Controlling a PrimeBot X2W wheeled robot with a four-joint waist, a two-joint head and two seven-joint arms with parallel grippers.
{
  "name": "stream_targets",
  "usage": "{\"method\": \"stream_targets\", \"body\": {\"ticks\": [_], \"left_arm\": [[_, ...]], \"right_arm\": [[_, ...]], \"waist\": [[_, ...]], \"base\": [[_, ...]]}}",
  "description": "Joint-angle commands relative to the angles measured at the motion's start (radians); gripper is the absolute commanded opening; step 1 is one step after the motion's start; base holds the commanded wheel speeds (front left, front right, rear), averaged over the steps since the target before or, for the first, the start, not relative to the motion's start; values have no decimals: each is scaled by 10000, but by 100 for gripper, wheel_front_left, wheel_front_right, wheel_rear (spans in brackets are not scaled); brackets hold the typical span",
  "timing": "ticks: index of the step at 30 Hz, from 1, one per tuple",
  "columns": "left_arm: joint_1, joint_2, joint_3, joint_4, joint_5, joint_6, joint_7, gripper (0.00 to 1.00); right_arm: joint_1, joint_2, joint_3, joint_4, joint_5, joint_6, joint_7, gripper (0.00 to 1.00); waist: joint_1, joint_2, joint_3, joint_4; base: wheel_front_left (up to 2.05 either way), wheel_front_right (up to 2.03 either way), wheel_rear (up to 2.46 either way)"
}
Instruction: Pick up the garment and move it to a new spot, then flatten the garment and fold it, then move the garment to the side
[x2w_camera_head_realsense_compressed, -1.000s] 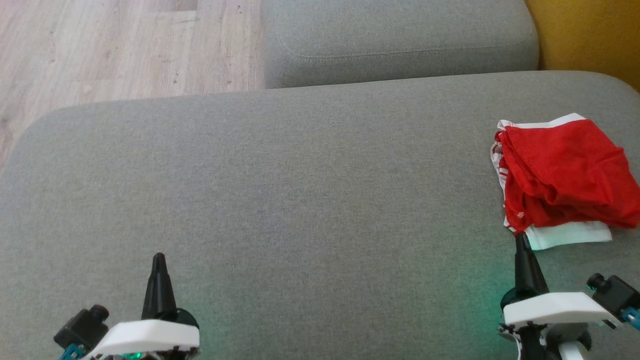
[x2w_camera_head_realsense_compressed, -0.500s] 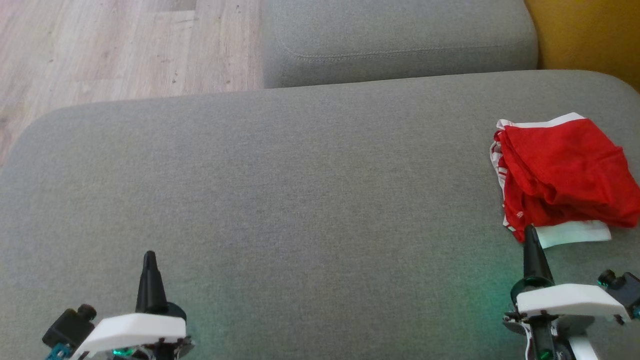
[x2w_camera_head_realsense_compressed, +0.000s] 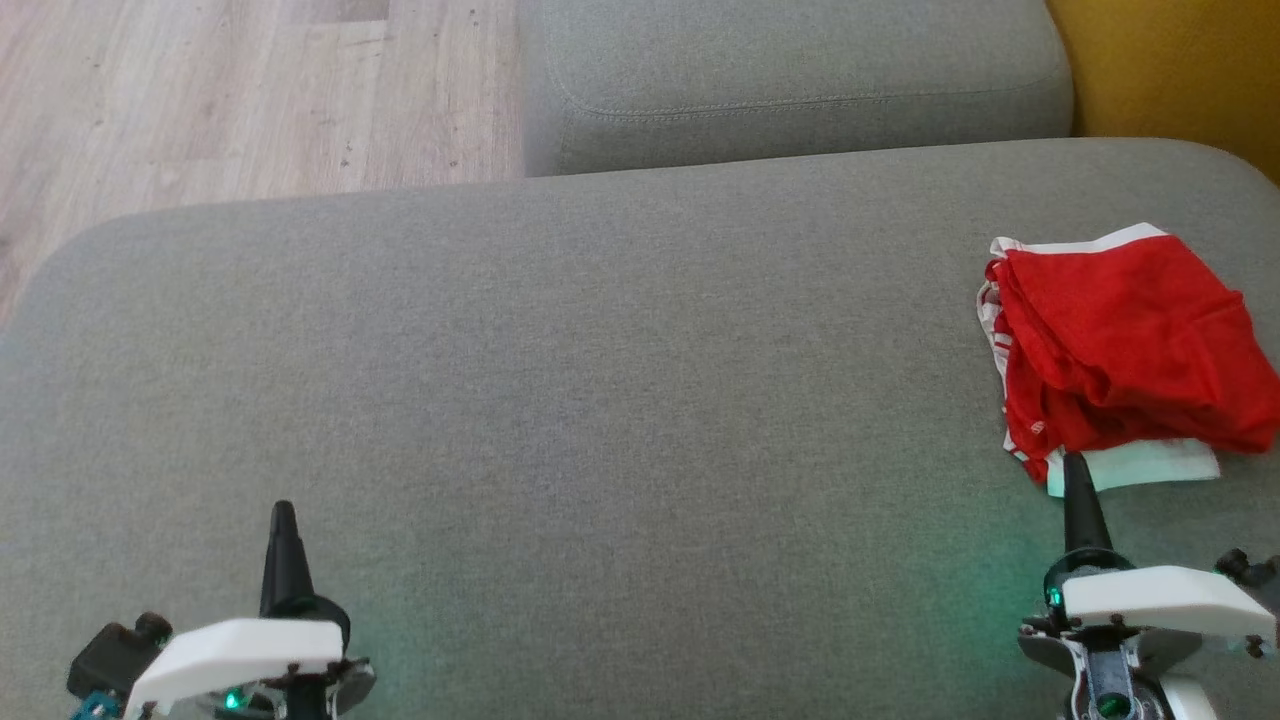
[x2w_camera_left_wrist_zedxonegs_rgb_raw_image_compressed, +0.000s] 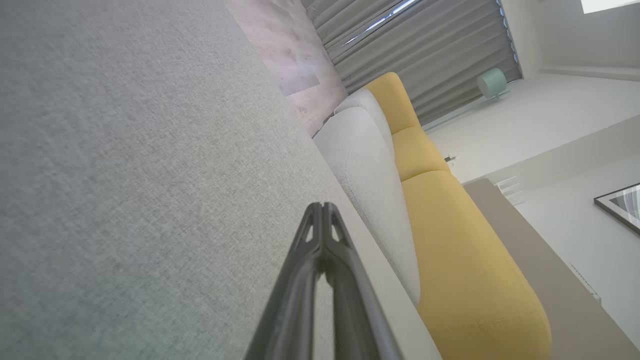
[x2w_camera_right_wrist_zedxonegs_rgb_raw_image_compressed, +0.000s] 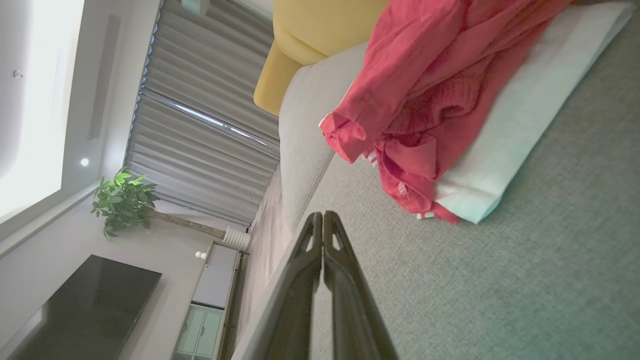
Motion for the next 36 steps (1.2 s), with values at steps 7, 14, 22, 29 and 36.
{"method": "stream_targets", "body": {"ticks": [7,14,22,29,36], "left_arm": [[-606,77,443,-272,-834,-106,268,0],[-672,78,601,-262,-1524,-130,477,0],[-746,77,781,-249,-2312,-157,716,0],[-811,77,939,-239,-2998,-181,925,0],[-877,76,1099,-228,-3686,-205,1135,0]], "right_arm": [[-632,-195,-51,-424,880,-5,246,0],[-682,-197,-172,-467,1589,-5,450,0],[-740,-198,-314,-516,2396,-6,684,0],[-790,-198,-439,-559,3098,-6,890,0],[-841,-196,-565,-602,3802,-7,1098,0]], "waist": [[0,0,5,-16],[-1,0,10,-32],[-1,0,15,-50],[-1,0,20,-66],[-1,0,25,-82]], "base": [[0,0,0],[0,0,0],[0,0,0],[0,0,0],[0,0,0]]}}
